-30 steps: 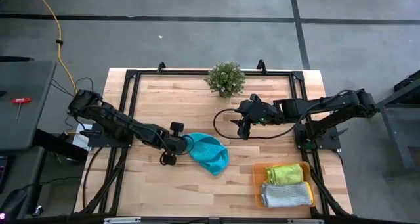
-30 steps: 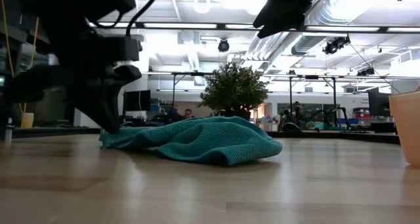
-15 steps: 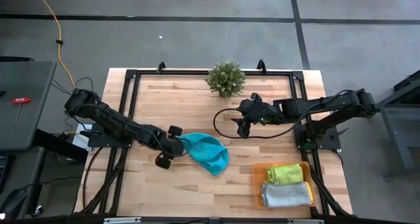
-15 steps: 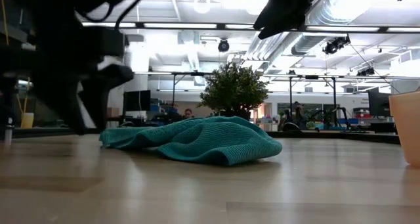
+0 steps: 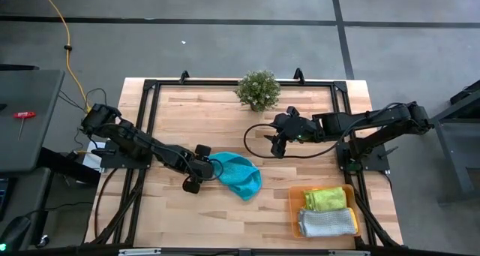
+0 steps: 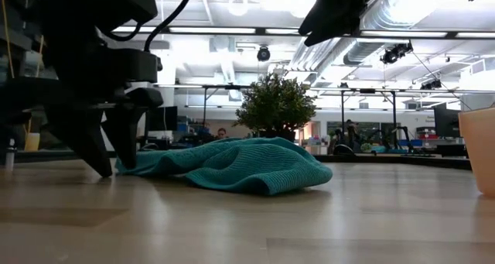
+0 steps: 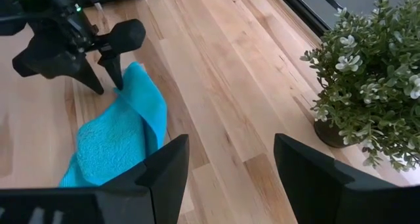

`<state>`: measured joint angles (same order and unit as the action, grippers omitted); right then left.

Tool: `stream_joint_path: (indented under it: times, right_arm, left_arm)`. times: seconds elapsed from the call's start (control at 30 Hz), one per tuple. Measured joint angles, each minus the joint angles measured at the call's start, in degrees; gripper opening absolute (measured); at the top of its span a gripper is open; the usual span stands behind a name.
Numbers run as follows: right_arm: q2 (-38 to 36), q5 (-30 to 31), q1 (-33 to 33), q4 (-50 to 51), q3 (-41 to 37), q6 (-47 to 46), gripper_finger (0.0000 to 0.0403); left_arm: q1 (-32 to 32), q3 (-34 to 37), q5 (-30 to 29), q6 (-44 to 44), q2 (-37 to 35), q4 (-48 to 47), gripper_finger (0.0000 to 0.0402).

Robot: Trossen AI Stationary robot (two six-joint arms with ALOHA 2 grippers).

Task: Fold microfiber towels
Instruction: Fold the blue microfiber towel

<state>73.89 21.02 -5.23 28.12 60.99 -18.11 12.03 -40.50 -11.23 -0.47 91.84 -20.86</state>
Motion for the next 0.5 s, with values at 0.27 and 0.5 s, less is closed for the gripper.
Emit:
stream_joint_path:
  times: [0.27,0.5]
  right_arm:
    - [0.0,0.0,0.0,-0.02,0.0,-0.06,0.0215]
    - [0.02,-0.04,0.0,0.39,0.0,-0.07,0.0215]
  left_arm:
    - [0.17,0.02,1.17,-1.93,0.66,0.03,0.0014]
    - [-0.14,-1.64,2.07,-2.41,-2.24,-5.32,0.0003]
